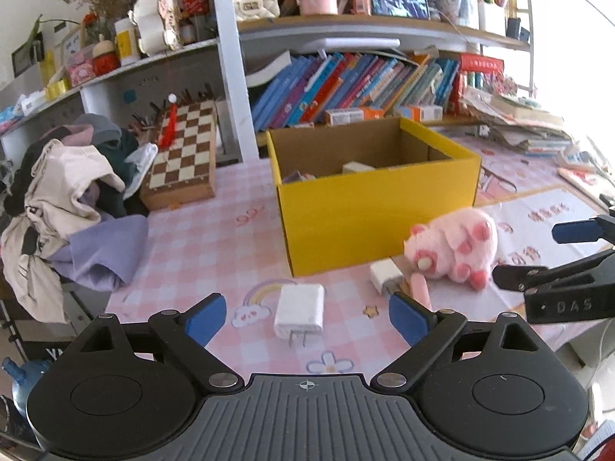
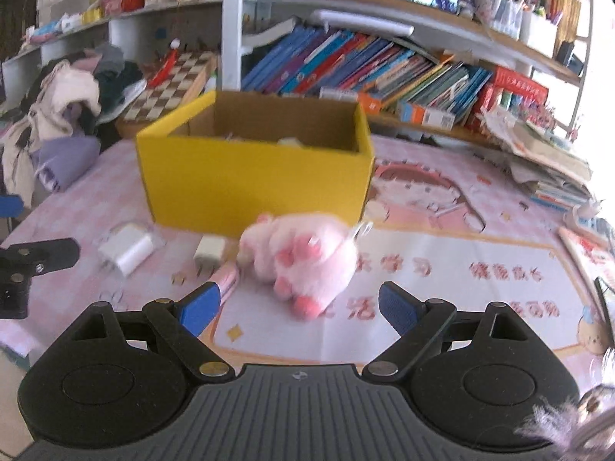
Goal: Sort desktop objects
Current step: 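Move the left tool to the white charger and the right tool to the pink pig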
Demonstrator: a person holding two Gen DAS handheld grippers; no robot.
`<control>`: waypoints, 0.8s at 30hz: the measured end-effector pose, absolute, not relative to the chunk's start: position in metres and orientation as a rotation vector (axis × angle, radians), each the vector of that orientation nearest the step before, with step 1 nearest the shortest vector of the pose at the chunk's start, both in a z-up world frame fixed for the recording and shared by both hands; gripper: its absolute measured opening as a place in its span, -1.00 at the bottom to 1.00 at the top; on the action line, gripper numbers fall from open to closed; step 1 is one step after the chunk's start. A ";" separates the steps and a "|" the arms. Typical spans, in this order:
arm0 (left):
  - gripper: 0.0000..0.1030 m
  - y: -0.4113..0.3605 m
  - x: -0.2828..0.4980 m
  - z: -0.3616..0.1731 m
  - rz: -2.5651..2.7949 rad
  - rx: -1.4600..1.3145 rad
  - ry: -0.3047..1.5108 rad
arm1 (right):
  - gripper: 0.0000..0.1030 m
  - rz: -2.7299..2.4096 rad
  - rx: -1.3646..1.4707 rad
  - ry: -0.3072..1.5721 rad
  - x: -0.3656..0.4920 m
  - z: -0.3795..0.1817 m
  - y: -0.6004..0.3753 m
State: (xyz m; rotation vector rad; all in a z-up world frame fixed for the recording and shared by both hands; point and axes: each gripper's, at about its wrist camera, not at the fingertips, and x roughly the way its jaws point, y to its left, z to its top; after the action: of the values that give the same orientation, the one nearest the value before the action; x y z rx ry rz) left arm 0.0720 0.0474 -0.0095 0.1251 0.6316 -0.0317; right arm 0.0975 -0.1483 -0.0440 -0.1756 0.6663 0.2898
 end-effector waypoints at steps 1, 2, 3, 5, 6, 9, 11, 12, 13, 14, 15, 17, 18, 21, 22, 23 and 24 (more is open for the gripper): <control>0.82 0.046 0.073 -0.012 -0.038 0.124 0.643 | 0.74 0.294 -0.183 0.679 0.097 -0.047 -0.146; 0.82 0.045 0.073 -0.015 -0.044 0.123 0.655 | 0.74 0.297 -0.187 0.691 0.096 -0.049 -0.145; 0.82 0.044 0.074 -0.017 -0.050 0.122 0.668 | 0.74 0.301 -0.190 0.703 0.096 -0.051 -0.144; 0.82 0.042 0.075 -0.020 -0.065 0.119 0.692 | 0.74 0.303 -0.196 0.713 0.096 -0.052 -0.142; 0.82 0.041 0.075 -0.021 -0.073 0.119 0.696 | 0.74 0.302 -0.197 0.718 0.096 -0.053 -0.142; 0.82 0.037 0.074 -0.023 -0.088 0.129 0.702 | 0.74 0.299 -0.191 0.735 0.097 -0.054 -0.144; 0.82 0.036 0.074 -0.025 -0.088 0.130 0.708 | 0.74 0.301 -0.182 0.757 0.099 -0.056 -0.145; 0.82 0.036 0.075 -0.026 -0.088 0.130 0.711 | 0.74 0.303 -0.177 0.767 0.100 -0.057 -0.146; 0.82 0.036 0.075 -0.027 -0.087 0.129 0.714 | 0.74 0.306 -0.172 0.776 0.100 -0.058 -0.147; 0.82 0.035 0.075 -0.027 -0.085 0.127 0.718 | 0.74 0.308 -0.166 0.785 0.101 -0.058 -0.147; 0.82 0.035 0.076 -0.027 -0.083 0.126 0.720 | 0.74 0.309 -0.164 0.787 0.101 -0.058 -0.148; 0.82 0.034 0.075 -0.026 -0.083 0.124 0.716 | 0.73 0.309 -0.165 0.782 0.101 -0.057 -0.149; 0.82 0.033 0.075 -0.025 -0.084 0.123 0.713 | 0.72 0.308 -0.165 0.782 0.101 -0.057 -0.150; 0.82 0.030 0.075 -0.024 -0.086 0.134 0.712 | 0.69 0.301 -0.167 0.785 0.103 -0.057 -0.152; 0.82 0.029 0.075 -0.025 -0.086 0.136 0.712 | 0.69 0.300 -0.168 0.784 0.103 -0.057 -0.152; 0.82 0.029 0.076 -0.025 -0.086 0.136 0.713 | 0.68 0.300 -0.168 0.783 0.104 -0.057 -0.153; 0.82 0.029 0.076 -0.026 -0.086 0.135 0.715 | 0.68 0.301 -0.170 0.783 0.104 -0.057 -0.153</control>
State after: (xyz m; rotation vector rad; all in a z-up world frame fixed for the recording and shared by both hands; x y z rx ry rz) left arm 0.0759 0.0286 -0.0257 0.1355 0.7147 -0.0856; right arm 0.1045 -0.1526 -0.0574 -0.1698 0.7831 0.3010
